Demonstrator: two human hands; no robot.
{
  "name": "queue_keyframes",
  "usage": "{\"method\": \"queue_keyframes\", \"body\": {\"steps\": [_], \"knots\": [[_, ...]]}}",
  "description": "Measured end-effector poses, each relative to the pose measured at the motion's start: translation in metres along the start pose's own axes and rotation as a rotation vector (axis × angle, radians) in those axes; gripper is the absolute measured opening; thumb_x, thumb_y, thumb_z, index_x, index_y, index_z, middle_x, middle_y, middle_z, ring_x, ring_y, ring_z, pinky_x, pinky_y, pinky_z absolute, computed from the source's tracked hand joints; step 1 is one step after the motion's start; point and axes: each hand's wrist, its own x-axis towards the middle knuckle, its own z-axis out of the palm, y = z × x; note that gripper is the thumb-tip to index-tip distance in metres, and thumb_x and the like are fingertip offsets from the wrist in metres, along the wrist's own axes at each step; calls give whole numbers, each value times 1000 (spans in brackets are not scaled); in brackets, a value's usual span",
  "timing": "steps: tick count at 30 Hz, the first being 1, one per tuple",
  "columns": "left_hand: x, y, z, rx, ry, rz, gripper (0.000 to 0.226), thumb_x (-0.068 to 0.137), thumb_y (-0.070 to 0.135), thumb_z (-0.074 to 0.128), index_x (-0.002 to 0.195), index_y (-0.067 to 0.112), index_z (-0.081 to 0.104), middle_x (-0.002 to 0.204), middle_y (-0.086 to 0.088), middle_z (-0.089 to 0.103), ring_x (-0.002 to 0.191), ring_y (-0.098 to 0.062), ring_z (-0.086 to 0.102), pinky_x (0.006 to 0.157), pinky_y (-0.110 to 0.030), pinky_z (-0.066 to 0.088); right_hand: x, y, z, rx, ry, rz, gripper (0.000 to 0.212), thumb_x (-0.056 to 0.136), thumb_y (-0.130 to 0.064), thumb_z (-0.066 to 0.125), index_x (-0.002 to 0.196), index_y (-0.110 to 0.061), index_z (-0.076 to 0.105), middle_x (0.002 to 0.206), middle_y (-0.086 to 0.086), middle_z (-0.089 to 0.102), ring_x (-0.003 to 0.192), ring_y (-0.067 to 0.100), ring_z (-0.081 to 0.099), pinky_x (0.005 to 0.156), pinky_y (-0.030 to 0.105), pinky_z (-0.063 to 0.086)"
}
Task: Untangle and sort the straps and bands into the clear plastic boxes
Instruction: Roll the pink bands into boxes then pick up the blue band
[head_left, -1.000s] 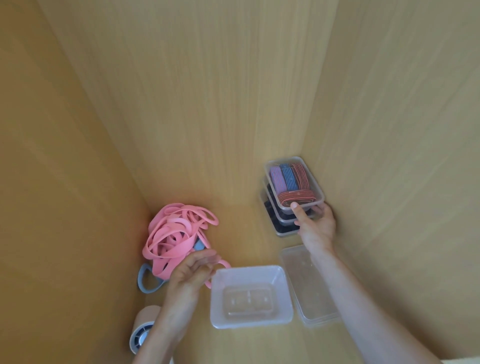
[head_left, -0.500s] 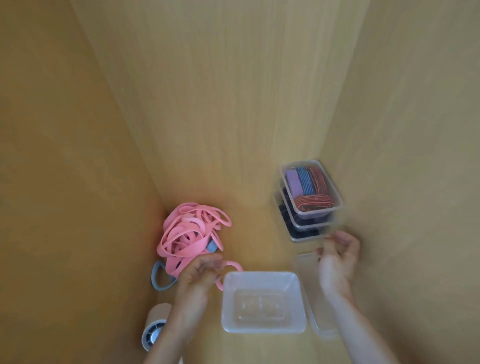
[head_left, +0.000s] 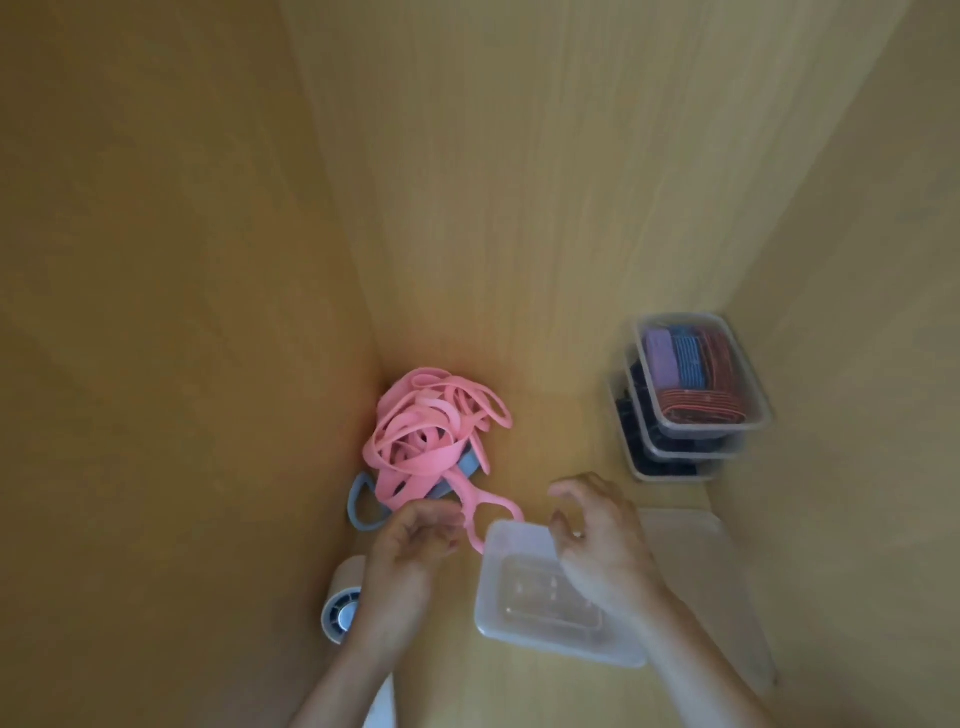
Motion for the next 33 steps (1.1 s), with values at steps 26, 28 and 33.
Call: {"method": "queue_keyframes", "body": {"steps": [26,28,33], "knots": [[-32,-8,-30,50,142,-14,46,93,-15,47,89,20,76,104,-12,70,100,-26,69,84,-38,59,59,-45,67,-333,-638,-48,35,90,-17,61,121,-29,50,126,0,46,117,24,53,94,34,47],[-32,-7,-30,33,141,-12,40,93,-16,47,92,13,75,99,-8,72,100,-26,69,84,-39,60,59,-46,62,-323,-637,-25,38,88,-17,61,121,-29,47,123,-2,51,115,23,55,90,32,47],[-29,1,-30,-22,130,-1,27,90,-9,51,96,6,72,96,-7,73,99,-25,68,83,-34,60,64,-55,51,-212,-549,-13,10,88,-25,59,96,-30,54,103,-7,62,95,20,63,80,35,54]]}}
